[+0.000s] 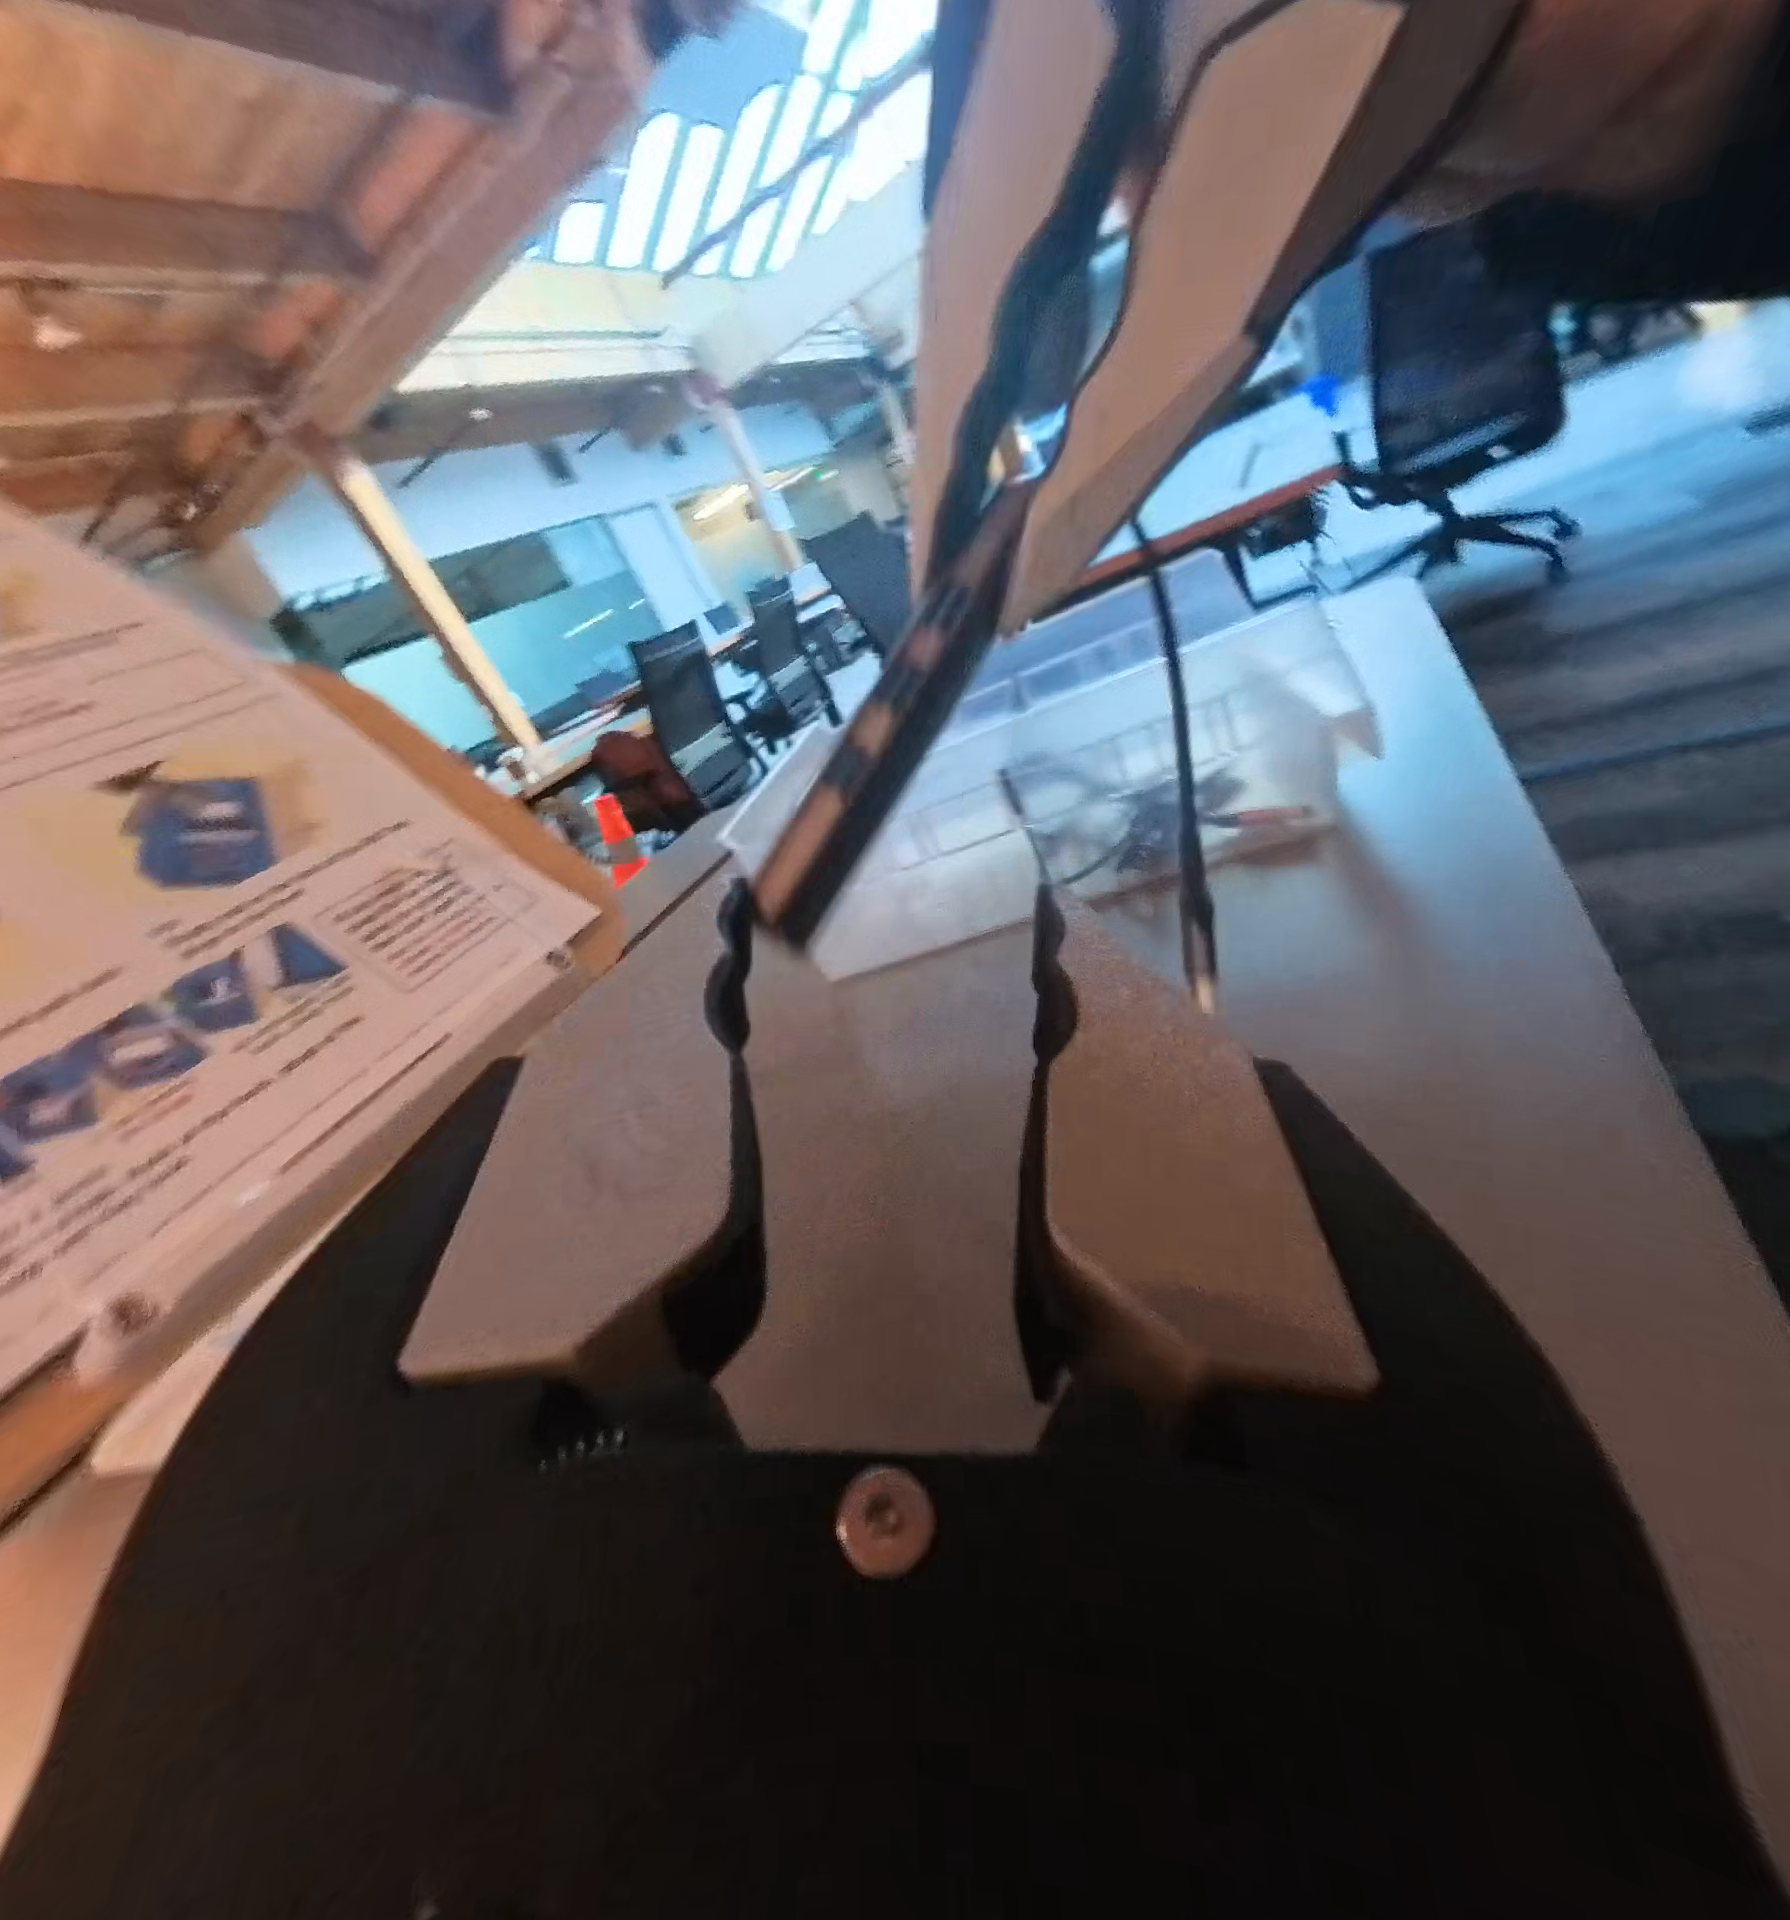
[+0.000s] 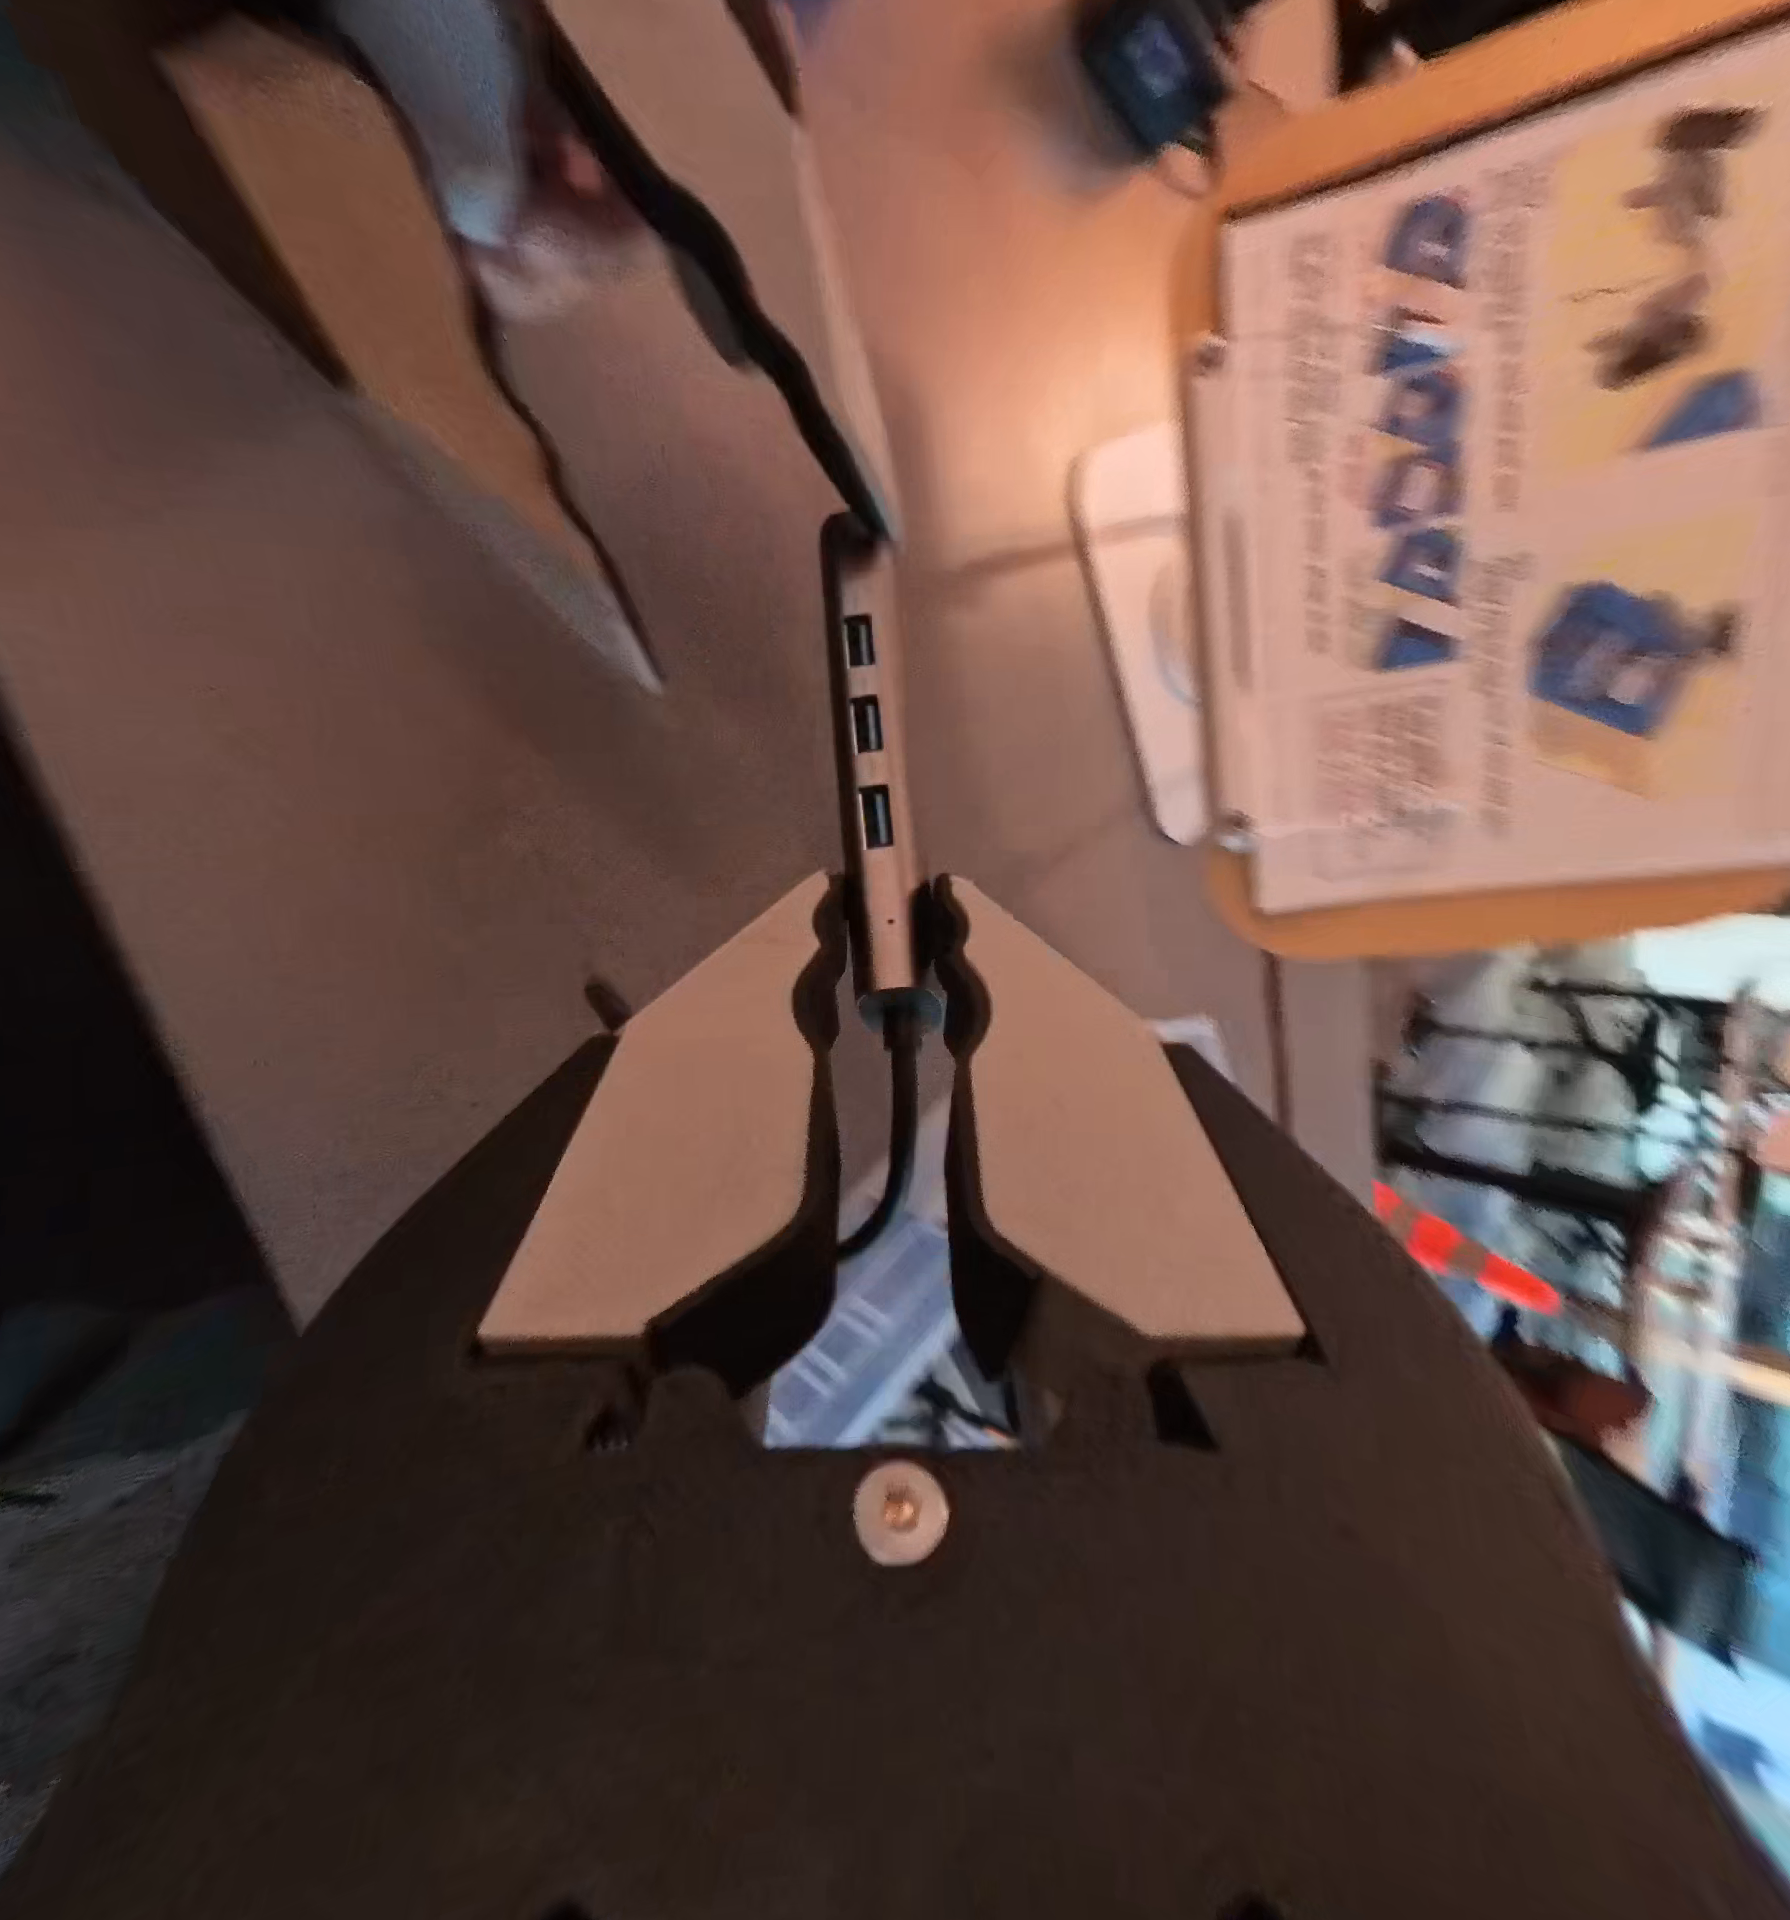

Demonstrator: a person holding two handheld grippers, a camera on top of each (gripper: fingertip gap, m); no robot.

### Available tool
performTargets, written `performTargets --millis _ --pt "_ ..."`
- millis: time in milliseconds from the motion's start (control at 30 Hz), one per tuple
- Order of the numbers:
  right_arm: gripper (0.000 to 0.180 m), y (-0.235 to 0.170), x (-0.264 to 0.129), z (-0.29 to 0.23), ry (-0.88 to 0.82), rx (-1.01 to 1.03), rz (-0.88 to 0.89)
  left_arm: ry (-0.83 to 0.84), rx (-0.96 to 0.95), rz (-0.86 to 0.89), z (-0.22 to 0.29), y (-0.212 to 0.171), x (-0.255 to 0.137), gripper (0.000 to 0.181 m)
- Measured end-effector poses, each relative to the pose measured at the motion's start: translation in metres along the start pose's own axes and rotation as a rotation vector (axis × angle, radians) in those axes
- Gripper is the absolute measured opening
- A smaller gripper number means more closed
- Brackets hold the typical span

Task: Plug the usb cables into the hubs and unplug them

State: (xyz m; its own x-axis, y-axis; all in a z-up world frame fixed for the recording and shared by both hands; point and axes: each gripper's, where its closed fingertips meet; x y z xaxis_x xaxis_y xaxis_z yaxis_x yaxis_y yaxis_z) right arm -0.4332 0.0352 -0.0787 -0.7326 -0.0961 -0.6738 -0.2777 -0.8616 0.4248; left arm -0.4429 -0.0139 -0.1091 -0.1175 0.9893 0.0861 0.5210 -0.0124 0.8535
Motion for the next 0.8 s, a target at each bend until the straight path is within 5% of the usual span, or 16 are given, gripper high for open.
performTargets --millis 167,300,433,633,800 --pt "0.013 -0.020 -0.057 0.138 -0.462 0.108 -0.035 0.029 -0.205 -0.154 -0.017 -0.036 0.002 0.047" --pt "0.012 -0.029 -0.118 0.235 -0.755 0.278 0.240 0.036 -0.165 -0.196 -0.014 -0.046 0.005 0.041" --pt "0.012 -0.074 -0.082 0.248 -0.584 0.464 0.352 0.036 -0.115 -0.233 -0.012 -0.053 0.005 0.037" --pt "0.006 -0.165 0.059 0.170 -0.147 0.613 0.080 0.082 -0.234 -0.326 -0.024 -0.075 0.005 0.035" --pt "0.030 -0.196 0.087 0.174 -0.136 0.727 -0.115 0.122 -0.242 -0.241 -0.033 -0.065 -0.001 0.036"
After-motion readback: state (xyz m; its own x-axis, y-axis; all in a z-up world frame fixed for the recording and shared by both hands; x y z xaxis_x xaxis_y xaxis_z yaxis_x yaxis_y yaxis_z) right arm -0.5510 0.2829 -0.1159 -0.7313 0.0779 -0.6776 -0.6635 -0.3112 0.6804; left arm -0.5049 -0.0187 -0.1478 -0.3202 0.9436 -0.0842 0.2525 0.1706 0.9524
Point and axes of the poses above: each gripper's, where its closed fingertips meet, x out along the fingers, y out of its top, z = x × y across the jaws, and after that the axes turned 7 degrees about x, right-handed
